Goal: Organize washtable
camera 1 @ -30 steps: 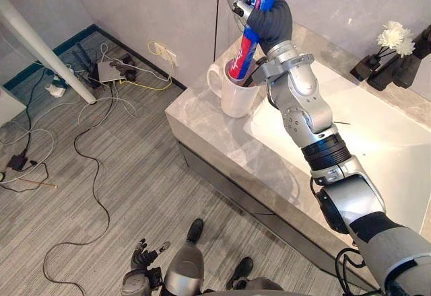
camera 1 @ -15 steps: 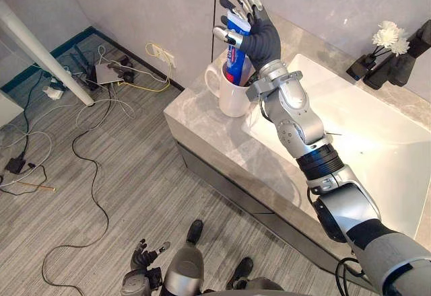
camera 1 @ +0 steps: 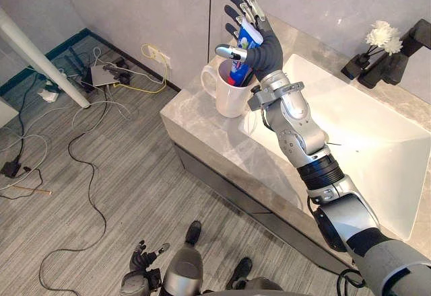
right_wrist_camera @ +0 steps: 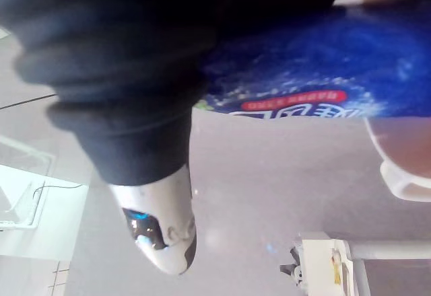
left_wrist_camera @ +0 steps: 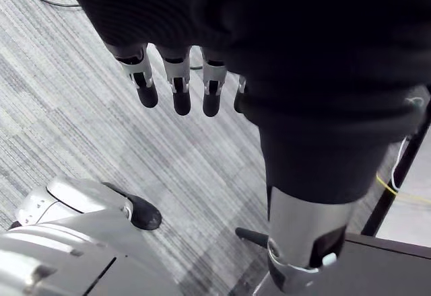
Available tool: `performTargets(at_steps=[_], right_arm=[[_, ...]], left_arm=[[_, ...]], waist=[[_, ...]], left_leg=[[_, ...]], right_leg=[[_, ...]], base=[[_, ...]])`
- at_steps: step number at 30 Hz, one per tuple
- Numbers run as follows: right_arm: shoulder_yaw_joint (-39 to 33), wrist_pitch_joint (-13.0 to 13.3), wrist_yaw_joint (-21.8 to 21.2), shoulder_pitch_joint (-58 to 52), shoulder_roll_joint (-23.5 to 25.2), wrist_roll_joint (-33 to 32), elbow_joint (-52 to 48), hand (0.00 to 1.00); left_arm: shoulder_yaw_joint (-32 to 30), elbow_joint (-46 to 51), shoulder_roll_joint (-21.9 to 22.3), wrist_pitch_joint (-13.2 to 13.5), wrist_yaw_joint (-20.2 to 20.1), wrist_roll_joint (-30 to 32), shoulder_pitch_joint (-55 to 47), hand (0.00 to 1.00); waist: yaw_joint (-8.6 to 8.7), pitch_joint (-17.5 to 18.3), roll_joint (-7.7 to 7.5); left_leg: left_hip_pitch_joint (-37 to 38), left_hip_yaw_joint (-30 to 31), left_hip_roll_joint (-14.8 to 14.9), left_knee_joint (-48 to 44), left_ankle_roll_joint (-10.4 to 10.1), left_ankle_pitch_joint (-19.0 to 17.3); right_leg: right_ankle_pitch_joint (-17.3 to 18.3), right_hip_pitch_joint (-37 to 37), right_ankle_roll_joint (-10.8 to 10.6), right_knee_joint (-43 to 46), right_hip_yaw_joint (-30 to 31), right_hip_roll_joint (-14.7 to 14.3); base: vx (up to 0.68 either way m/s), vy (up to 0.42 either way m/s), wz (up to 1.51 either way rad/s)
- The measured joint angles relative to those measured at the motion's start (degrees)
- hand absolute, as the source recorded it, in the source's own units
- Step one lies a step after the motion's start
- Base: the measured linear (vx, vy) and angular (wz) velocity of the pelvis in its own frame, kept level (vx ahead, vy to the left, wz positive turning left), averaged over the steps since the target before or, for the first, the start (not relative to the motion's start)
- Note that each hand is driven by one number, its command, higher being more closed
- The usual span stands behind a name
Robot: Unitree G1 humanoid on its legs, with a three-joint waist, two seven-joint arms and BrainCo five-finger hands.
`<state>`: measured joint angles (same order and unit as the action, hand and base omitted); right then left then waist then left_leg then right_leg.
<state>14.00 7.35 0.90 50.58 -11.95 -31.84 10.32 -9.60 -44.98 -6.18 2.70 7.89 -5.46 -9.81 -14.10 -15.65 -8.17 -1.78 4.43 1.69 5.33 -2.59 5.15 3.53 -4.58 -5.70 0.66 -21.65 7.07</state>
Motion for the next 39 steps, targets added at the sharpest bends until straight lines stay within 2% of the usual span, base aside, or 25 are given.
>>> performTargets(at_steps=[1, 7, 13, 19, 22, 24, 25, 26, 27, 29, 30, 31, 33, 34, 36, 39], right_arm=[[-0.29, 0.01, 0.0, -0.13, -0.51, -0.1, -1.83, 0.0], [-2.9, 0.19, -2.25, -3.17, -5.65, -0.35, -11.75, 0.0], [-11.43, 2.15, -2.4, -5.95, -12.91, -0.34, -20.55, 0.0], [-29.74, 6.51, -1.72, -13.94, -19.87, 0.36, -28.08, 0.0], [-43.43, 9.33, 1.68, -20.08, -24.45, 7.91, -31.11, 0.0], [-52.05, 10.8, 3.52, -24.76, -25.2, 10.27, -31.51, 0.0], [-57.15, 11.38, 4.89, -28.14, -25.07, 11.08, -31.46, 0.0], [-59.5, 11.66, 5.57, -29.77, -24.84, 11.31, -31.45, 0.0], [-63.53, 12.42, 6.82, -33.06, -23.8, 11.87, -31.31, 0.0], [-67.99, 12.72, 8.14, -37.7, -20.13, 11.68, -31.15, 0.0], [-69.86, 12.82, 9.0, -41.01, -16.63, 11.28, -31.12, 0.0], [-70.2, 12.86, 9.11, -41.88, -15.77, 11.07, -31.12, 0.0], [-70.15, 12.16, 10.61, -50.42, -6.06, 10.97, -31.12, 0.0], [-69.68, 11.85, 10.79, -52.14, -4.05, 10.98, -31.12, 0.0], [-68.23, 9.91, 11.88, -57.89, 2.49, 11.21, -31.1, 0.0], [-67.33, 7.54, 13.36, -62.46, 8.55, 12.39, -28.69, 0.0]], left_arm=[[-0.05, -0.02, -0.07, 0.01, 0.0, 0.15, -0.21, 0.0], [-0.06, -0.7, -0.2, -0.26, -0.05, 0.83, -0.58, 0.0], [-0.11, -1.79, -0.39, -0.32, -0.17, 1.71, -1.18, 0.0], [-0.4, -1.87, 0.18, -0.31, -0.27, 2.48, -2.07, 0.0], [-2.2, -1.9, 0.97, -0.27, -0.34, 4.02, -2.62, 0.0], [-2.54, -2.7, 1.03, -0.22, -0.37, 4.13, -2.65, 0.0], [-2.74, -3.38, 1.13, -0.23, -0.4, 4.31, -2.66, 0.0], [-3.09, -3.77, 1.26, -0.23, -0.46, 4.72, -2.58, 0.0], [-3.71, -4.13, 1.56, -0.24, -0.48, 5.33, -2.66, 0.0], [-4.24, -4.36, 1.79, -0.25, -0.49, 5.96, -2.69, 0.0], [-5.42, -4.53, 2.52, -0.25, -0.56, 6.13, -2.34, 0.0], [-5.8, -4.53, 2.77, -0.25, -0.61, 6.14, -2.24, 0.0], [-8.64, -4.54, 5.84, -0.29, -1.57, 6.14, -1.73, 0.0], [-9.08, -4.45, 6.46, -0.3, -1.7, 6.14, -1.51, 0.0], [-10.3, -3.87, 8.02, -0.33, -1.84, 6.16, -1.05, 0.0], [-11.45, -3.86, 9.08, -0.53, -2.54, 6.15, -0.38, 0.0]], waist=[[0.67, 0.13, -0.11], [1.45, 2.5, -0.26], [4.25, 5.05, 0.06], [6.9, 8.06, 1.2], [8.81, 9.55, 1.54], [10.24, 10.69, 1.77], [10.35, 11.66, 1.99], [10.7, 12.01, 2.23], [12.05, 12.59, 2.59], [13.34, 13.52, 2.97], [13.67, 14.03, 3.13], [13.78, 14.11, 3.16], [14.85, 15.33, 3.41], [14.88, 15.51, 3.39], [14.91, 16.4, 3.7], [14.93, 17.11, 4.25]], left_leg=[[0.21, 0.01, -0.01, 0.0, 0.0, 0.0], [0.35, -0.55, 0.09, 0.03, -0.01, -0.02], [0.52, -2.03, 0.33, 0.08, -0.02, -0.05], [0.56, -3.44, 0.27, 0.18, 0.13, -0.16], [0.54, -4.97, 0.31, 0.34, 0.21, -0.35], [0.53, -5.46, 0.28, 0.57, 0.16, -0.53], [0.5, -6.26, 0.3, 0.58, 0.14, -0.76], [0.5, -6.46, 0.3, 0.58, 0.12, -0.83], [0.5, -6.54, 0.26, 0.59, 0.14, -0.88], [0.41, -7.26, 0.35, 0.59, 0.11, -0.96], [0.36, -7.86, 0.41, 0.59, 0.11, -0.98], [0.36, -7.88, 0.4, 0.59, 0.11, -0.98], [0.28, -8.49, 0.38, 0.58, 0.3, -1.12], [0.28, -8.63, 0.38, 0.58, 0.33, -1.15], [0.34, -9.34, 0.4, 0.58, 0.49, -1.27], [0.72, -10.1, 0.48, 0.57, 0.7, -1.44]], right_leg=[[0.0, -0.23, 0.0, -0.01, -0.01, 0.01], [-0.03, -0.08, 0.0, -0.11, 0.6, -0.01], [-0.78, 0.45, 0.19, -0.68, 2.17, -0.06], [-1.26, 1.23, -0.04, -0.95, 3.54, -0.05], [-1.65, 2.04, 0.02, -1.17, 5.17, -0.16], [-1.65, 2.29, 0.01, -1.21, 5.6, -0.15], [-1.65, 2.92, 0.01, -1.12, 6.37, -0.17], [-1.66, 3.0, 0.0, -1.15, 6.66, -0.19], [-1.65, 3.03, -0.02, -1.16, 6.97, -0.17], [-1.65, 3.58, -0.01, -1.08, 7.64, -0.24], [-1.76, 3.95, 0.06, -1.12, 7.74, -0.28], [-1.82, 3.95, 0.06, -1.2, 7.75, -0.28], [-2.27, 3.93, 0.04, -2.12, 8.01, -0.25], [-2.36, 3.93, 0.07, -2.31, 8.07, -0.25], [-2.46, 3.84, 0.08, -2.63, 8.2, -0.11], [-2.58, 3.65, -0.13, -2.6, 8.41, 0.17]], base=[[0.0, 0.0, 0.0], [-0.01, -0.003, -0.04], [-0.03, 0.0, -0.14], [-0.02, 0.002, -0.11], [-0.02, 0.004, -0.26], [-0.02, -0.001, -0.17], [-0.01, 0.004, -0.28], [0.01, 0.003, -0.23], [0.01, 0.0, -0.13], [0.0, -0.003, -0.19], [-0.01, -0.007, -0.18], [-0.01, -0.007, -0.15], [-0.01, 0.002, -0.08], [-0.01, 0.007, -0.11], [-0.01, 0.005, -0.06], [0.01, 0.005, -0.03]])
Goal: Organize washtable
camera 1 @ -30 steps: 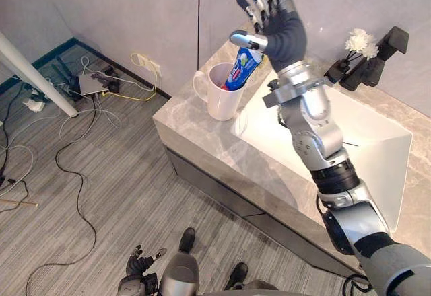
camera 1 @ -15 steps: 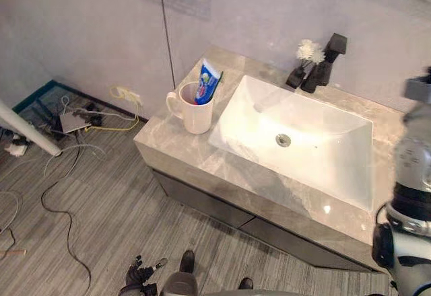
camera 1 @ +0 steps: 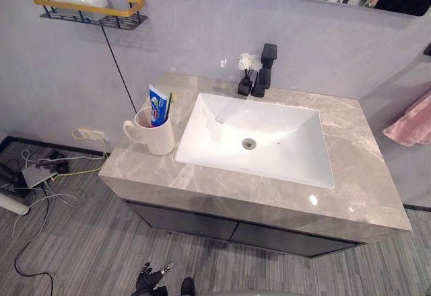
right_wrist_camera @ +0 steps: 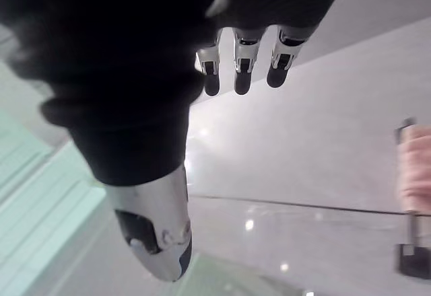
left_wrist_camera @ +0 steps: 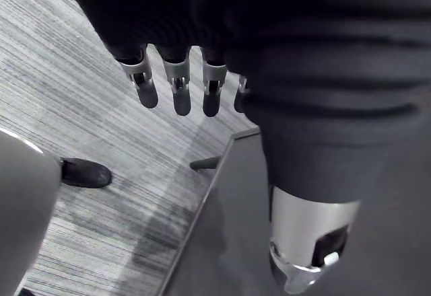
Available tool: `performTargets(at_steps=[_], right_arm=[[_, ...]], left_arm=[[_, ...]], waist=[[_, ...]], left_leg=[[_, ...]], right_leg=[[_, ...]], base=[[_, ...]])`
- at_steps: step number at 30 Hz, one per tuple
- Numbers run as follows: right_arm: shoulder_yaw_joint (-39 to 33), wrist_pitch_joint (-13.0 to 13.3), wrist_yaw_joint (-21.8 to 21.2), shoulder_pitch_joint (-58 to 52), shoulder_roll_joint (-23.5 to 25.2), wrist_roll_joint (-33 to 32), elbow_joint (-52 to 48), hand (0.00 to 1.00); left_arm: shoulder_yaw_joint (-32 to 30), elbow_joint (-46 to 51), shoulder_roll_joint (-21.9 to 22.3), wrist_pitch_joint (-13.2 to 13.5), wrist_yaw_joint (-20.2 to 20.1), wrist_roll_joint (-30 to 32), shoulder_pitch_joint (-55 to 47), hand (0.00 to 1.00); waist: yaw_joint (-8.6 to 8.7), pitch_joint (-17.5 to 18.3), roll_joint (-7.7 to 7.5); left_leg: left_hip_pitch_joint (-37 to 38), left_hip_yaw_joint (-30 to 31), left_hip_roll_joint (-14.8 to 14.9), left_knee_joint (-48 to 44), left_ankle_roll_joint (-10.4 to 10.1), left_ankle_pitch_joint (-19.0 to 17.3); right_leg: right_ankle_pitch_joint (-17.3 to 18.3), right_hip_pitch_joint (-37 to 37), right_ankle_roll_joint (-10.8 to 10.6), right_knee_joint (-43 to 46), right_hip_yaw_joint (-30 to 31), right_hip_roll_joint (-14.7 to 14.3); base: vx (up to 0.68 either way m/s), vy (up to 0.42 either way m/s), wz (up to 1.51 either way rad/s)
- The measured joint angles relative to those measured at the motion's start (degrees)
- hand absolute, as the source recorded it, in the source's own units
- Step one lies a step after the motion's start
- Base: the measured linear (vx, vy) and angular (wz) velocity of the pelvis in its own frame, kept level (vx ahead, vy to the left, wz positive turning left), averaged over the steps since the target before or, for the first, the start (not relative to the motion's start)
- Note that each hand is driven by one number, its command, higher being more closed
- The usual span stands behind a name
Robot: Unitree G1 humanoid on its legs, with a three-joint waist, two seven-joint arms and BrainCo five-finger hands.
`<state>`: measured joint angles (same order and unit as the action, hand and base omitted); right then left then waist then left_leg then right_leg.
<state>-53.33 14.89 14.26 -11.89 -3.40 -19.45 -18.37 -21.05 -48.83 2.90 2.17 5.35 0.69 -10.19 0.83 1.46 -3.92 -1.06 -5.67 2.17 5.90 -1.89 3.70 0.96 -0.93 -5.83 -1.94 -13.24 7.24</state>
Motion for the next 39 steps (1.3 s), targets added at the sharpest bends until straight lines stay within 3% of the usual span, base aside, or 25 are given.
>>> performTargets(at_steps=[4, 7, 14, 21, 28, 39], right_arm=[[1.87, -2.87, 3.59, -3.43, 7.05, 1.35, 4.93, 0.0], [5.81, -4.32, 5.72, -5.62, 8.28, 2.07, 9.52, 0.0], [13.08, -6.55, 5.25, -5.84, 8.22, 1.7, 26.74, 0.0], [15.16, -9.22, 0.03, -5.25, 7.95, -1.46, 49.35, 0.0], [16.56, -12.04, -7.21, -4.67, 7.76, -1.4, 59.58, 0.0], [22.12, -14.2, -12.06, -0.64, 6.73, 1.24, 72.03, 0.0]], left_arm=[[-0.08, 0.1, 0.36, -0.57, -0.27, -0.02, 0.23, 0.0], [-0.05, 0.07, 0.92, -0.77, -0.22, -0.11, 0.34, 0.0], [4.97, -0.27, 1.69, -1.33, 0.01, -1.09, 0.61, 0.0], [8.06, -2.53, 1.65, -1.7, -0.02, -2.31, 2.56, 0.0], [8.04, -2.56, 1.4, -1.45, -0.47, -2.28, 3.53, 0.0], [8.13, -4.24, -0.46, -0.99, -1.82, -2.22, 3.81, 0.0]], waist=[[0.03, 0.14, 0.21], [0.39, 0.1, 0.44], [1.22, -0.19, 1.53], [-0.35, -0.94, 2.5], [-1.67, -2.6, 2.41], [-1.69, -3.0, 2.42]], left_leg=[[0.67, -1.01, 0.1, -0.01, 0.05, -0.26], [1.97, -2.14, 0.11, 0.0, -0.11, -1.36], [4.13, -4.32, 0.27, 0.0, -0.39, -2.4], [5.94, -5.4, 0.52, 0.02, -0.46, -3.37], [6.97, -4.45, 0.23, 0.03, -0.61, -3.6], [6.27, -1.91, -1.06, 0.04, -0.54, -3.57]], right_leg=[[-0.01, -0.14, -0.04, 0.21, 0.67, 0.07], [0.44, -0.97, 0.0, 0.26, 0.91, 0.69], [0.46, -1.91, -0.28, 0.75, 2.58, 0.74], [1.19, -3.34, -0.51, 0.64, 3.22, 0.52], [1.44, -5.68, -0.82, 0.05, 1.82, 0.71], [1.81, -5.98, -1.2, -0.3, -0.47, 1.01]], base=[[-0.01, 0.006, -0.11], [0.01, 0.027, -0.15], [0.03, 0.012, -0.16], [0.05, -0.006, -0.07], [0.04, -0.014, 0.08], [-0.02, -0.013, 0.11]])
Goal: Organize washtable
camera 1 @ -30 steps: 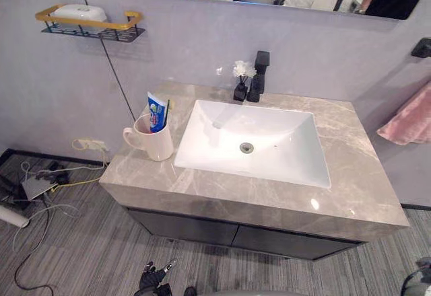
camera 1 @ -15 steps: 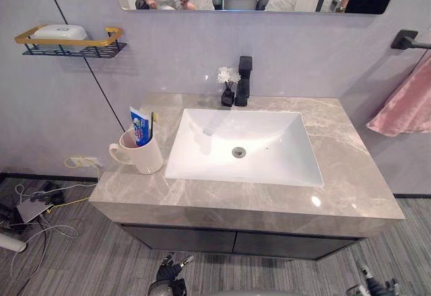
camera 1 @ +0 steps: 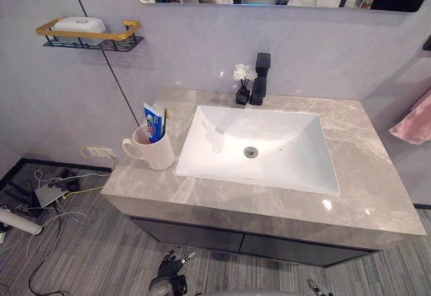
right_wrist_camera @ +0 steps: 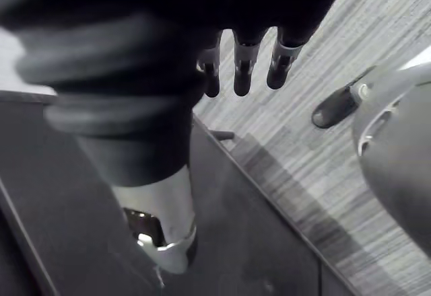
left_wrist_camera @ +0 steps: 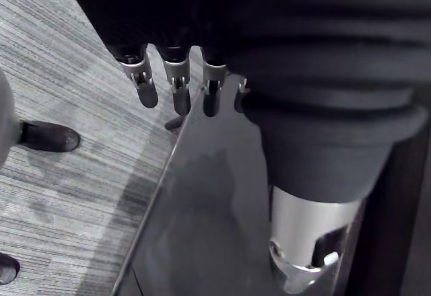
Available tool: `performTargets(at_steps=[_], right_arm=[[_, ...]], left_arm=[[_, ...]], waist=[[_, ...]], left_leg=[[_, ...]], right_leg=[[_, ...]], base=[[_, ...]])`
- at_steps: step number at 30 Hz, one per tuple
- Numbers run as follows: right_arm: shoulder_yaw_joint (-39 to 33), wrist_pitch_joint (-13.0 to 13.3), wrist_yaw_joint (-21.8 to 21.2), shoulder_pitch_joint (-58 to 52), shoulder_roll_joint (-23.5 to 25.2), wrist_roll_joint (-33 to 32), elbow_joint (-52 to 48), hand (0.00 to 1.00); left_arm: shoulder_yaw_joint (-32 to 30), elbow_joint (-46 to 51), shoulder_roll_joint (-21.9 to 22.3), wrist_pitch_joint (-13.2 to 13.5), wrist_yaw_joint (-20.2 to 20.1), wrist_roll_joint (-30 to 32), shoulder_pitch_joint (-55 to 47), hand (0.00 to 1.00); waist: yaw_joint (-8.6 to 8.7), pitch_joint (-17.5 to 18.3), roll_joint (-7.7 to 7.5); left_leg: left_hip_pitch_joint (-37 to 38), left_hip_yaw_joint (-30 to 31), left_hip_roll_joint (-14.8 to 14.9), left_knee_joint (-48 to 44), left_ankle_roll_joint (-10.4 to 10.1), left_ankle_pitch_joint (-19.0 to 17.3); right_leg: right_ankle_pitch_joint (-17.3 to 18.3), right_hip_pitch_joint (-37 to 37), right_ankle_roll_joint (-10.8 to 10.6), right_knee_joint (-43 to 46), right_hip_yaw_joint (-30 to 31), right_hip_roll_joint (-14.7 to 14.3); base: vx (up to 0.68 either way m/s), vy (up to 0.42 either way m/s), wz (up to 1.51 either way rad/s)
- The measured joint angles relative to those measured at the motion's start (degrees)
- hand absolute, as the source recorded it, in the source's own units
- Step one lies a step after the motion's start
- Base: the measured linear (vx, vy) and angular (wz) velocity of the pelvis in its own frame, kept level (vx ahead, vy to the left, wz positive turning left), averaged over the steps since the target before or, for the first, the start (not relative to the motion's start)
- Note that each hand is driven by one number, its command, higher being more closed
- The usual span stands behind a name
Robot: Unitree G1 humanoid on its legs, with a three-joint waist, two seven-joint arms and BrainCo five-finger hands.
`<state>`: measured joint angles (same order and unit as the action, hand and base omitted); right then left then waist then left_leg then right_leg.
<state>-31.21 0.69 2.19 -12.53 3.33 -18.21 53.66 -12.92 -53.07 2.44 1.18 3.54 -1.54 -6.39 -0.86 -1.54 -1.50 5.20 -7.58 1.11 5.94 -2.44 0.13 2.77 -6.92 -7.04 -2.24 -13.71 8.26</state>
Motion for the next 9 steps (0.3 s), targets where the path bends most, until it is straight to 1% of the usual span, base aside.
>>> performTargets(at_steps=[3, 7, 9], right_arm=[[0.81, -0.11, -0.37, 1.66, -0.02, 2.11, 2.12, 0.0], [1.06, -0.11, -0.99, 3.56, -0.5, 3.19, 3.88, 0.0], [2.67, -0.13, -1.03, 3.85, -0.83, 3.64, 4.12, 0.0]], left_arm=[[0.11, -0.57, -0.97, -0.03, -0.7, 0.02, 0.2, 0.0], [1.03, -1.14, -2.07, -0.03, -0.92, 0.02, 0.27, 0.0], [1.06, -2.27, -3.01, -0.08, -0.9, 0.01, 0.23, 0.0]], waist=[[0.01, -0.54, -0.08], [0.01, -1.83, -0.24], [0.02, -1.95, -0.27]], left_leg=[[-0.13, 0.92, -0.13, -0.01, 0.02, 0.0], [0.01, 1.29, -0.22, -0.02, 0.02, 0.0], [-0.04, 1.38, -0.22, -0.02, 0.02, -0.01]], right_leg=[[0.2, -0.18, -0.06, -0.06, -0.42, 0.01], [0.23, -0.87, -0.07, -0.62, -0.92, 0.0], [0.23, -0.96, -0.07, -0.86, -1.02, -0.05]], base=[[0.02, -0.022, 0.09], [0.0, -0.02, 0.08], [0.0, 0.0, 0.0]])
